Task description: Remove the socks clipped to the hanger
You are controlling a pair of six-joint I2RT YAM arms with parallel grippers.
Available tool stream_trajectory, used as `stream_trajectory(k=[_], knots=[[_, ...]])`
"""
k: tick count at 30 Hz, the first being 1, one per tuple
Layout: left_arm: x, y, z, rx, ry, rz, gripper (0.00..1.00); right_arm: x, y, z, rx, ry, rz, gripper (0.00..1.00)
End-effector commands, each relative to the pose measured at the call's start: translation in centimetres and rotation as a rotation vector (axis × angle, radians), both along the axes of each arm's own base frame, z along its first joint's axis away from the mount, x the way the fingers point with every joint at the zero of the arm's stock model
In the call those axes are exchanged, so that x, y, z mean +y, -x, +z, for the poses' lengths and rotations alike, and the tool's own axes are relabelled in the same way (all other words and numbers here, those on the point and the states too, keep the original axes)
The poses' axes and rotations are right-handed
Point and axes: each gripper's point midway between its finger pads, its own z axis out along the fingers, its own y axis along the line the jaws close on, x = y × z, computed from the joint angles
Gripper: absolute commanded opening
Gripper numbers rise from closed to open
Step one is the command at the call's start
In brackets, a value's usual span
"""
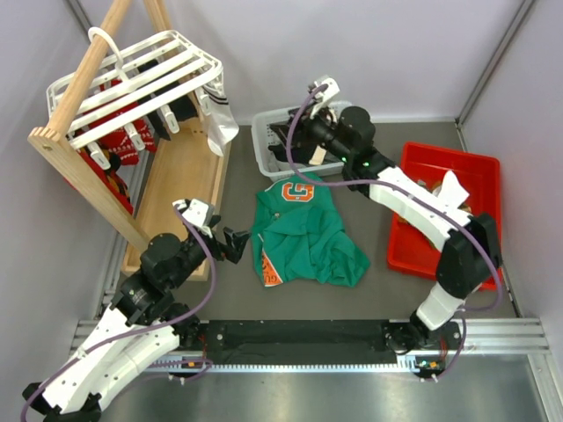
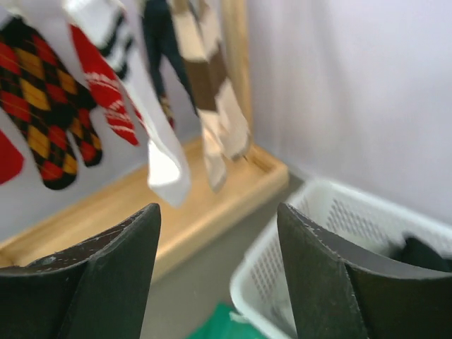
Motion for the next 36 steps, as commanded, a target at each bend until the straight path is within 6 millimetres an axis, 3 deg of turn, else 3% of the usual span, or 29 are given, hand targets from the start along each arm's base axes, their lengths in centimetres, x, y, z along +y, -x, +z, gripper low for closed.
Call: stream_trajectory(k=[1,3,5,6,7,9,11,17,20,23,24,25,27,29,30,31,32,36], knots=[[0.3,-0.3,1.7,-0.069,0.029,0.020,0.99,4.9,1.3,6.1,-0.222,-0.135,0.187,0.67],[0.4,-0.3,1.7,-0.073,0.031,0.025,0.99,6.0,1.0,7.4,-0.229,-0.167,0.225,0.68],[0.4,-0.4,1.8,-0.073,0.034,0.027,0.99,7.9,0.3,6.1,-0.211,-0.168,0.267,0.69],[0.4,-0.3,1.7,-0.072,0.031,0.023,0.99,8.3,0.3,7.2,-0.231,-0.186,0.281,0.69],[0.3,-0.4,1.6,-0.072,0.027,0.021,0.99,9.3,-0.3,6.0,-0.214,-0.182,0.286,0.69],[0.2,-0.3,1.5,-0.067,0.024,0.015,0.99,9.9,-0.5,6.8,-0.251,-0.211,0.288,0.70],[0.1,-0.3,1.5,-0.068,0.025,0.011,0.99,11.1,-1.1,5.2,-0.232,-0.198,0.293,0.70],[0.4,-0.3,1.6,-0.077,0.025,0.019,0.99,12.5,-2.6,3.8,-0.211,-0.198,0.248,0.67],[0.3,-0.2,1.7,-0.082,0.026,0.016,0.99,13.2,-2.5,3.4,-0.197,-0.192,0.267,0.58],[0.3,-0.3,1.5,-0.079,0.020,0.017,0.99,13.6,-1.9,3.6,-0.187,-0.182,0.271,0.29],[0.4,-0.4,1.5,-0.078,0.018,0.019,0.99,13.6,-1.4,4.2,-0.194,-0.179,0.274,0.08],[0.4,-0.4,1.5,-0.078,0.016,0.023,0.99,13.6,-1.0,4.2,-0.183,-0.167,0.282,0.00],[1.0,-0.7,1.6,-0.080,0.011,0.056,0.99,13.6,0.1,4.5,-0.164,-0.168,0.315,0.00],[1.7,-1.0,1.6,-0.077,0.002,0.100,0.99,13.1,1.8,6.1,-0.166,-0.185,0.344,0.00],[2.5,-1.3,1.9,-0.073,0.002,0.150,0.99,13.1,2.4,5.5,-0.130,-0.188,0.355,0.00],[2.9,-1.4,2.2,-0.079,0.004,0.173,0.99,12.5,3.6,6.9,-0.132,-0.204,0.366,0.00],[3.2,-1.5,2.5,-0.082,0.007,0.187,0.99,12.5,4.0,6.2,-0.104,-0.198,0.375,0.00],[4.1,-1.8,5.0,-0.149,0.015,0.232,0.98,12.1,6.9,7.1,-0.046,-0.215,0.438,0.00]])
